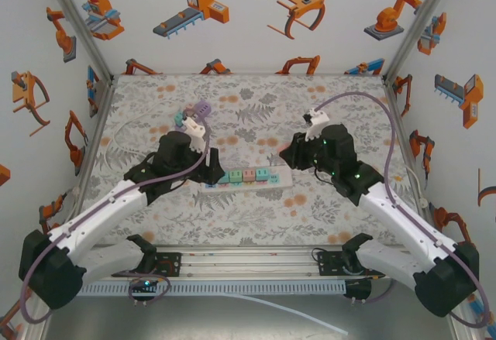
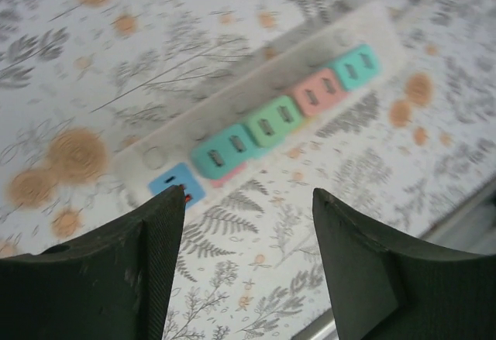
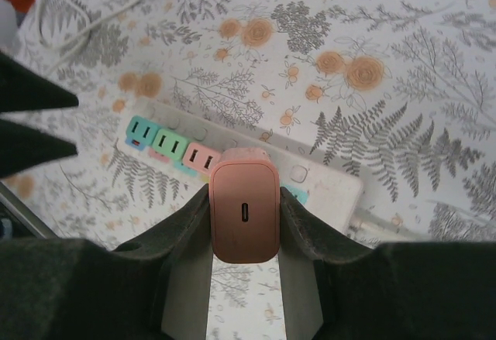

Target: Pull the plug off the socket

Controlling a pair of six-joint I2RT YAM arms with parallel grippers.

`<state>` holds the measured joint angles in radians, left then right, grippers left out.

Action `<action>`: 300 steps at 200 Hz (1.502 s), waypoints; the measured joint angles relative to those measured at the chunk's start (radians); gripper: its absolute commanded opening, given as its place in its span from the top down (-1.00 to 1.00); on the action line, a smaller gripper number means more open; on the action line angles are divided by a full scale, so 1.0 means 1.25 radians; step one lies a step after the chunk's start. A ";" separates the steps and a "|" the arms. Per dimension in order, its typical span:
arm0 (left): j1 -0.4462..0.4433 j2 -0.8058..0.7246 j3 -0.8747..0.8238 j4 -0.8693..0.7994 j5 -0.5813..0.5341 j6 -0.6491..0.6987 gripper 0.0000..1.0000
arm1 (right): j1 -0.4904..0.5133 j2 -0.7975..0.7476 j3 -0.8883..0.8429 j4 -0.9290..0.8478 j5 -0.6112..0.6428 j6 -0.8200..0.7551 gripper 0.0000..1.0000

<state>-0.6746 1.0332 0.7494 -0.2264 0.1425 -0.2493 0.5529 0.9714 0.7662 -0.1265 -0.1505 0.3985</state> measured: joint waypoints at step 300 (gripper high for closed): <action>-0.164 -0.045 -0.042 0.097 0.271 0.247 -0.94 | 0.000 -0.001 -0.457 0.241 0.021 0.465 0.00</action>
<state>-0.8791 0.9764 0.6964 -0.1047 0.4816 0.0597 0.5529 0.9699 0.1951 0.1745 -0.1238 0.9802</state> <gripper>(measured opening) 0.972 0.478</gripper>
